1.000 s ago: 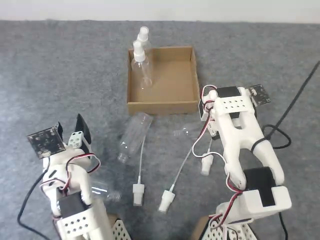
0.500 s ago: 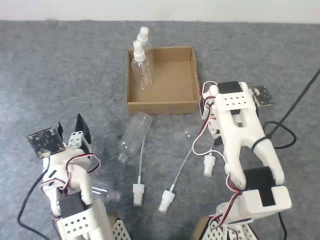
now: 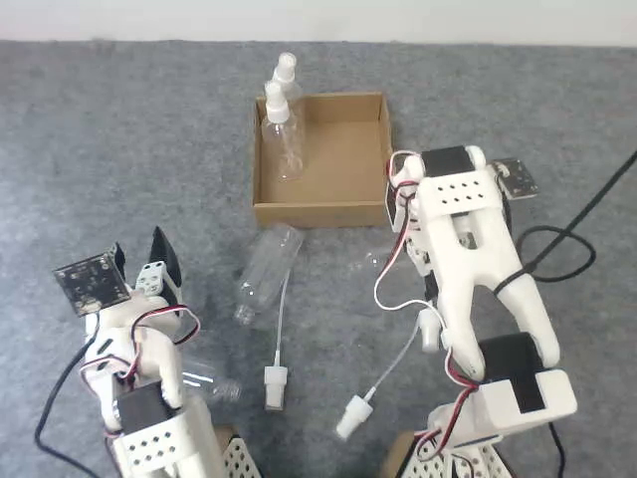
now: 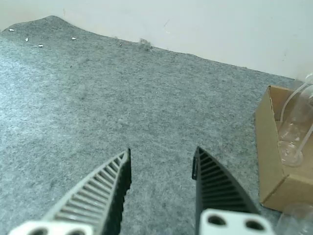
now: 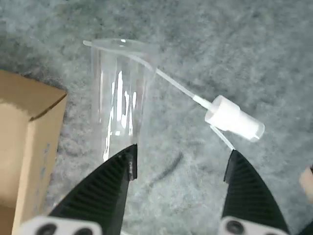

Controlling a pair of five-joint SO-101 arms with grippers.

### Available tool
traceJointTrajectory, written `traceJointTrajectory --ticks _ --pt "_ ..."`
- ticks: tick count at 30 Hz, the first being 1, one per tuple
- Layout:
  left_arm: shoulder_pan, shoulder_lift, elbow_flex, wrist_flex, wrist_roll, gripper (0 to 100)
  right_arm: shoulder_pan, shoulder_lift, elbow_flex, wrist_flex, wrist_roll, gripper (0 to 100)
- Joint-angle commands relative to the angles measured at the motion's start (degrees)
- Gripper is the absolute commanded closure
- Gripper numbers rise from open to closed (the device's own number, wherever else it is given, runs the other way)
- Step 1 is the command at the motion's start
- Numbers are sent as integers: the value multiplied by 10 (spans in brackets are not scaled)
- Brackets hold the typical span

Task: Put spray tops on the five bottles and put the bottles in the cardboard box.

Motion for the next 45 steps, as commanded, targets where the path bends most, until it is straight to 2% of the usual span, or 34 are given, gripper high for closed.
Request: traceJointTrajectory --ticks 1,5,16,31,36,45 --pt "-2 -10 -7 -4 2 804 -5 -14 -62 49 2 753" --pt "-2 -10 -7 -4 2 804 -5 -14 -84 76 47 753" --pt "-1 -10 -7 -4 2 804 -5 -14 -109 107 258 753" --pt "-1 -10 -7 -4 2 804 -5 -54 -109 107 281 753" --pt "-1 -10 -7 -4 2 804 -24 -105 -105 107 358 754" --pt "-1 -10 -7 -4 2 804 -34 -121 -108 91 523 901"
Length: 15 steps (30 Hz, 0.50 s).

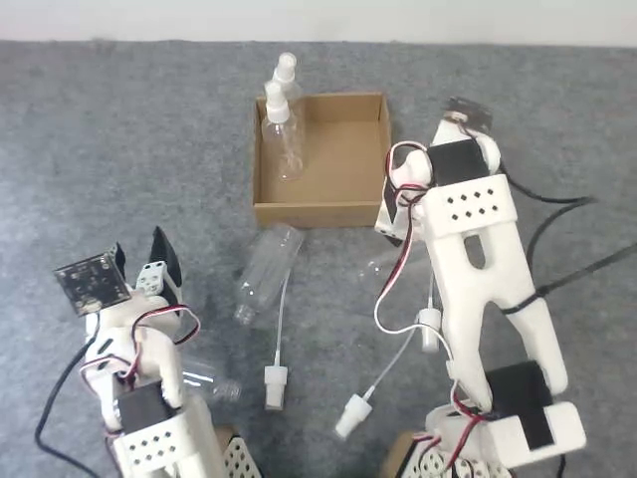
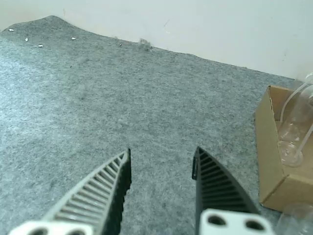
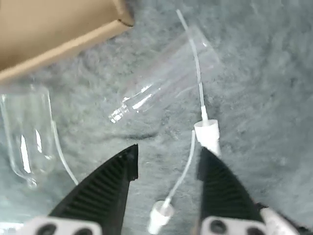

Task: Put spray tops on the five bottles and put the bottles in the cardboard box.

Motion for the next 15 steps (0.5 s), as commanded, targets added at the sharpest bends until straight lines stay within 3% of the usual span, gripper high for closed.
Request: traceJointTrajectory --ticks 1,7,12,15 --pt "-1 -10 -7 -4 2 804 -5 -36 -31 -7 73 910" --pt "-1 -10 -7 -4 2 804 -5 -32 -31 -53 137 992" --pt "-2 -10 -7 -4 1 804 -5 -31 -32 -68 148 980" --pt "-1 -10 -7 -4 1 804 -5 -31 -31 -73 231 979"
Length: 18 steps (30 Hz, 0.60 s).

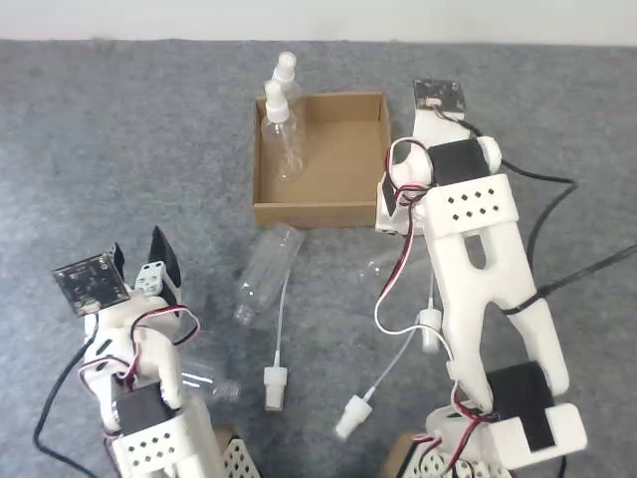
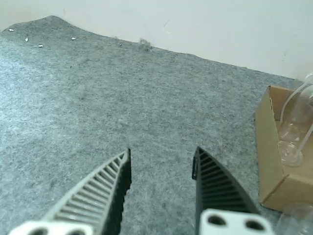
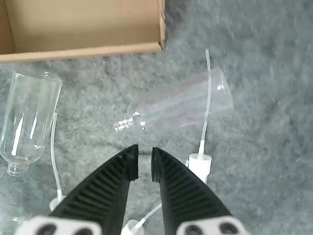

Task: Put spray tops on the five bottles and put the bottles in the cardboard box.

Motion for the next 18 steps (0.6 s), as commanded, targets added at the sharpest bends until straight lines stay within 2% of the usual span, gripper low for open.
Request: traceJointTrajectory --ticks 1,11,15,18 --pt "0 -10 -7 -4 1 804 -5 -31 -31 -10 109 979" --pt "-2 -10 -7 -4 1 804 -5 -30 -31 -10 467 979" --pt "-2 -10 -7 -4 0 804 -5 -30 -30 -10 570 978" --pt "-3 -10 -7 -4 0 804 -5 -29 -30 -10 616 977"
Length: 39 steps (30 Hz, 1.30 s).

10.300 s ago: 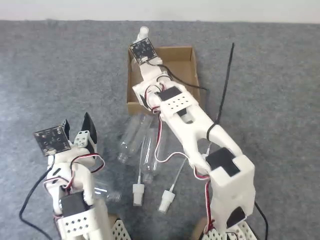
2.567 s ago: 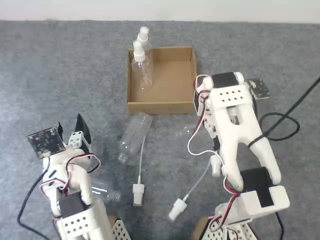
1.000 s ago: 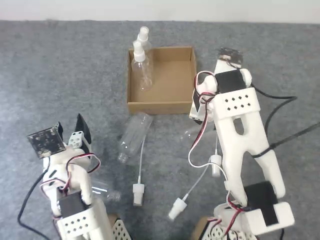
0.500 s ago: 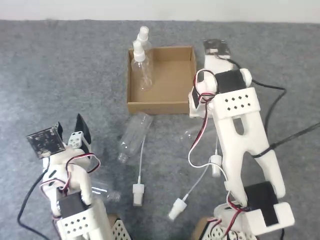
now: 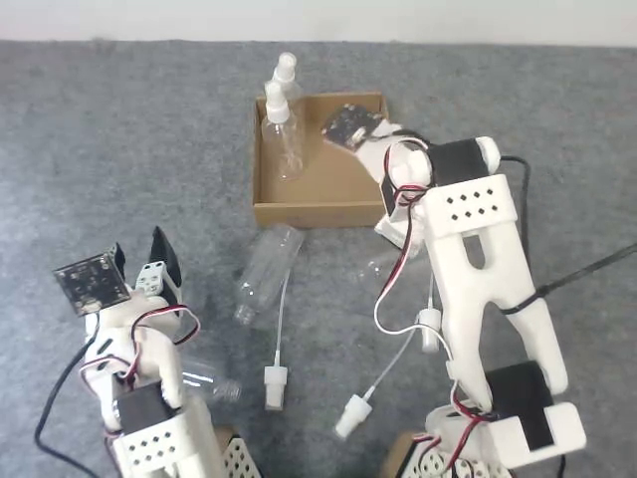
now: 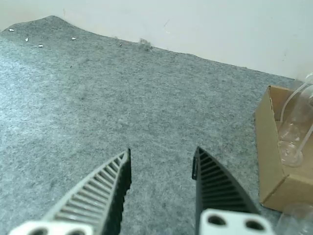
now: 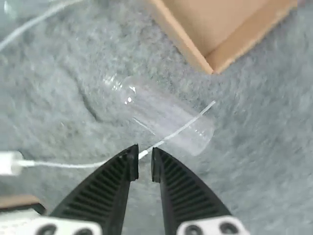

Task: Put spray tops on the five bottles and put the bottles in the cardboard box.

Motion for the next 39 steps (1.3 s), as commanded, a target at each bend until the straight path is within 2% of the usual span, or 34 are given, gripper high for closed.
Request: traceJointTrajectory --ticks 1,3,7,10,15,21,39 --pt "-3 -10 -7 -4 0 804 -5 -29 -30 -10 60 976" --pt "-4 -10 -7 -4 0 804 -5 -29 -29 -10 77 953" --pt "-4 -10 -7 -5 0 804 -10 -1 -8 -10 124 827" --pt "-4 -10 -7 -5 0 804 -15 29 -2 -4 173 775" --pt "-4 -10 -7 -5 0 804 -31 59 -2 -7 244 772" --pt "-3 -10 -7 -5 0 804 -63 94 0 -7 294 772" --pt "-3 -10 -7 -4 0 804 -85 184 0 -16 339 772"
